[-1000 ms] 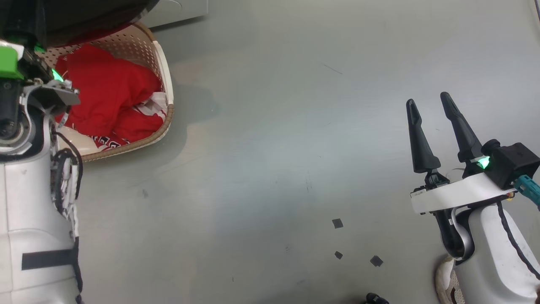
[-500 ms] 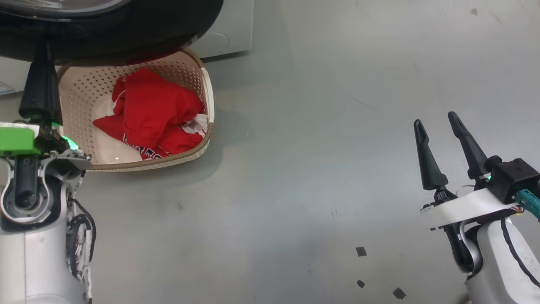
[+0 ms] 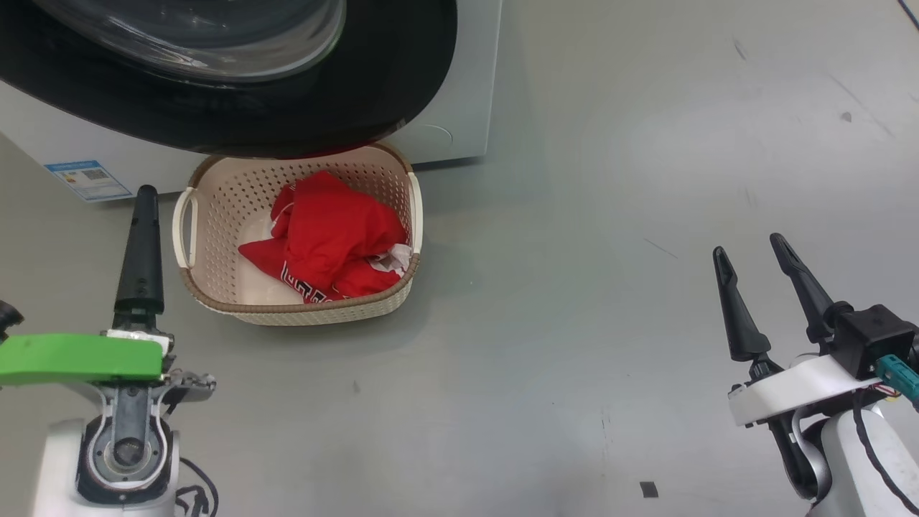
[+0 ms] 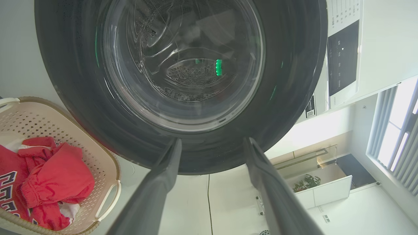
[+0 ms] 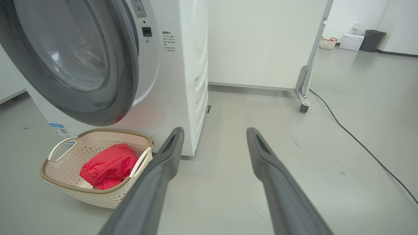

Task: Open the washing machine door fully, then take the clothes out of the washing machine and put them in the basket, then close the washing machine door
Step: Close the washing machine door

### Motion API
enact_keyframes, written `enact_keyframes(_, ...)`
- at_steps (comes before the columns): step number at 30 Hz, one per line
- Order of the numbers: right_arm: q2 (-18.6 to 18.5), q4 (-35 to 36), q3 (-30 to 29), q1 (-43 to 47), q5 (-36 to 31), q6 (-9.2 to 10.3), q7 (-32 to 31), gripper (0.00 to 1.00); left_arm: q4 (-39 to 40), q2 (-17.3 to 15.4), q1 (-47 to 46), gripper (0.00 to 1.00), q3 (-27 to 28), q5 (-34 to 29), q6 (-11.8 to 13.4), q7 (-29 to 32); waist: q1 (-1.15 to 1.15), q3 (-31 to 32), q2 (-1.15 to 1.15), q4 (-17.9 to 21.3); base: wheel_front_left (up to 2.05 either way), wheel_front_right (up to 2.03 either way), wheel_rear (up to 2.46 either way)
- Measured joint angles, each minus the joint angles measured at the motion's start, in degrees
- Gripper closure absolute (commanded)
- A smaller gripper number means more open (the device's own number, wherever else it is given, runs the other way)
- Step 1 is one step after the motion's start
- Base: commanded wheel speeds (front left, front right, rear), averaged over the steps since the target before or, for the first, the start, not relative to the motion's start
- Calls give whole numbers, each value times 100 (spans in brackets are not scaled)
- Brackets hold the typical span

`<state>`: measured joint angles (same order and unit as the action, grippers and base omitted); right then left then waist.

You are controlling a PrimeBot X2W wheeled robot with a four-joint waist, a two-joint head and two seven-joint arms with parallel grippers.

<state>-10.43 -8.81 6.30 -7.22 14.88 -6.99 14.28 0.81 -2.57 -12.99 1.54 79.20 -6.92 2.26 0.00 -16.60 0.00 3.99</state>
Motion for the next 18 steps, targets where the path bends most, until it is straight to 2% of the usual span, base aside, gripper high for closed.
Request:
enact_keyframes(8,-12,-9,41,164,-94,0,0,0,432,-603,380,0,-548,-1904,-1,-756,0,375,0,-271,0,0,0)
enact_keyframes(15,3,-14,68,211,-144,1,0,0,322,-877,860,0,-784,-3505,8,-1429,0,651,0,-381,0,0,0)
enact_keyframes(18,7,-18,70,266,-145,5,0,0,240,-917,1065,0,-929,-4008,210,-1547,0,762,0,-396,0,0,0)
